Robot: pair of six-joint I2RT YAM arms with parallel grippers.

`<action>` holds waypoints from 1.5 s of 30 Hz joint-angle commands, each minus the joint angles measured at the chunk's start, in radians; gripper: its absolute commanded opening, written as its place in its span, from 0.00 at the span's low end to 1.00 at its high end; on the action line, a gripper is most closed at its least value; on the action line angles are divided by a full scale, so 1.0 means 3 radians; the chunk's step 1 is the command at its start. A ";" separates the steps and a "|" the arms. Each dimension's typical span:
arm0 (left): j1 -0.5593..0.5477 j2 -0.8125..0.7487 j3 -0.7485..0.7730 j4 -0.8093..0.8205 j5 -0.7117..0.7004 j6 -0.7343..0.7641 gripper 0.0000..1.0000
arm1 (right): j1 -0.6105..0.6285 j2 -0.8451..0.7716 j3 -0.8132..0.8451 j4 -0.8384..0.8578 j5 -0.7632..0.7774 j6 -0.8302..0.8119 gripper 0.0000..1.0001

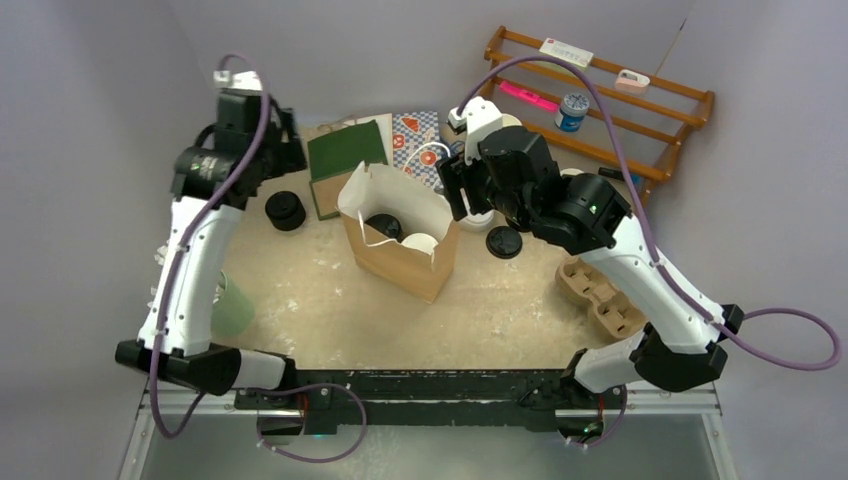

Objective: Pack the takeout coffee

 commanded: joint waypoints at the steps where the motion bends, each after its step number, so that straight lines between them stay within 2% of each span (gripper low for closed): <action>1: 0.0592 0.0011 -0.0025 -0.0136 -0.0495 -0.0265 0.76 | -0.0014 0.0061 0.0163 -0.0017 -0.0208 0.0097 0.70; 5: 0.0959 0.0435 0.0318 -0.0642 -0.1284 -0.0730 0.62 | -0.0016 0.0176 0.0238 -0.0156 -0.0449 0.0261 0.69; 8: 0.1341 0.0597 0.0429 -0.0826 -0.1541 -0.0842 0.57 | -0.0015 0.0290 0.0331 -0.0231 -0.0592 0.0309 0.68; 13: 0.1668 0.0357 0.0069 -0.0829 -0.1679 -0.1239 0.49 | -0.0018 0.0480 0.0520 -0.0291 -0.0689 0.0311 0.68; 19: 0.1881 -0.0032 -0.0606 -0.0799 -0.1728 -0.1593 0.47 | -0.0018 0.0558 0.0542 -0.0293 -0.0693 0.0311 0.68; 25: 0.1910 -0.0225 -0.0764 -0.0865 -0.1786 -0.1712 0.44 | -0.0018 0.0565 0.0533 -0.0319 -0.0703 0.0312 0.68; 31: 0.1924 -0.0195 -0.0947 -0.0785 -0.1690 -0.1729 0.43 | -0.0016 0.0560 0.0521 -0.0321 -0.0738 0.0312 0.68; 35: 0.1945 -0.0162 -0.1007 -0.0748 -0.1714 -0.1749 0.38 | -0.0014 0.0564 0.0547 -0.0338 -0.0723 0.0309 0.68; 38: 0.1945 -0.0156 -0.1073 -0.0720 -0.1736 -0.1771 0.29 | -0.0016 0.0573 0.0552 -0.0333 -0.0719 0.0306 0.68; 42: 0.1955 -0.0151 -0.1096 -0.0743 -0.1803 -0.1860 0.08 | -0.0018 0.0578 0.0562 -0.0328 -0.0719 0.0303 0.68; 44: 0.1955 -0.0156 -0.1117 -0.0777 -0.1839 -0.1909 0.01 | -0.0015 0.0567 0.0545 -0.0324 -0.0719 0.0302 0.68; 45: 0.1955 -0.0160 -0.1127 -0.0816 -0.1866 -0.1954 0.00 | -0.0018 0.0561 0.0538 -0.0324 -0.0722 0.0299 0.68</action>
